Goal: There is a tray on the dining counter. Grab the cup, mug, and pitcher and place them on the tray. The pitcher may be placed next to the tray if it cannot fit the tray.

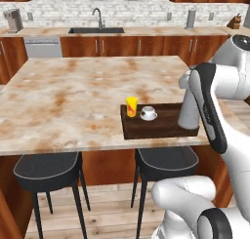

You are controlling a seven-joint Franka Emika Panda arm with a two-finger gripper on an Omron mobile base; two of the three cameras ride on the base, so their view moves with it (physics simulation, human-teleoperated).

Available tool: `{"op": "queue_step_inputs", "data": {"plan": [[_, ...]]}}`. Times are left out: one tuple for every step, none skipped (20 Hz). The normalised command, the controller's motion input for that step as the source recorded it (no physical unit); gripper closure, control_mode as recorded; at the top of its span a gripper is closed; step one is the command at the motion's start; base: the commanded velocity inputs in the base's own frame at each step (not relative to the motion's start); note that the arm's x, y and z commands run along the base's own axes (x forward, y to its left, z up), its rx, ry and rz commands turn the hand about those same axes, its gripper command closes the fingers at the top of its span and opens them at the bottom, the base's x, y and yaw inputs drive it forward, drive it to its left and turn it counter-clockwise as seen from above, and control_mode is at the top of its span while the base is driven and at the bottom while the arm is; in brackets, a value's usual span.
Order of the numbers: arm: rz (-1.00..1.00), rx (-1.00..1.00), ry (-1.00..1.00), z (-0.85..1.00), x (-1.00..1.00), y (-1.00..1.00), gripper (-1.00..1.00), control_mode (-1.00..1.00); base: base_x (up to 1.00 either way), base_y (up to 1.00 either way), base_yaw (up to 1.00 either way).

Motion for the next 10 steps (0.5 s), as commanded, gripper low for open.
{"op": "queue_step_inputs", "data": {"plan": [[0.0,0.0,-0.01,0.0,0.56,-0.26,1.0,-1.0,0.0,0.0,0.0],[0.0,0.0,0.0,0.0,0.54,-0.21,1.0,-1.0,0.0,0.0,0.0],[0.0,0.0,0.0,0.0,0.52,-0.16,1.0,-1.0,0.0,0.0,0.0],[0.0,0.0,0.0,0.0,0.52,-0.17,1.0,-1.0,0.0,0.0,0.0],[0.0,0.0,0.0,0.0,0.54,-0.1,1.0,-1.0,0.0,0.0,0.0],[0.0,0.0,0.0,-0.01,0.56,-0.07,1.0,-1.0,0.0,0.0,0.0],[0.0,0.0,0.0,-0.02,0.51,-0.08,1.0,-1.0,0.0,0.0,0.0],[0.0,0.0,0.0,-0.01,0.49,-0.06,1.0,-1.0,0.0,0.0,0.0],[0.0,0.0,0.0,-0.04,0.43,-0.11,1.0,-1.0,0.0,0.0,0.0],[0.0,0.0,0.0,-0.06,0.39,-0.12,1.0,-1.0,0.0,0.0,0.0]]}}
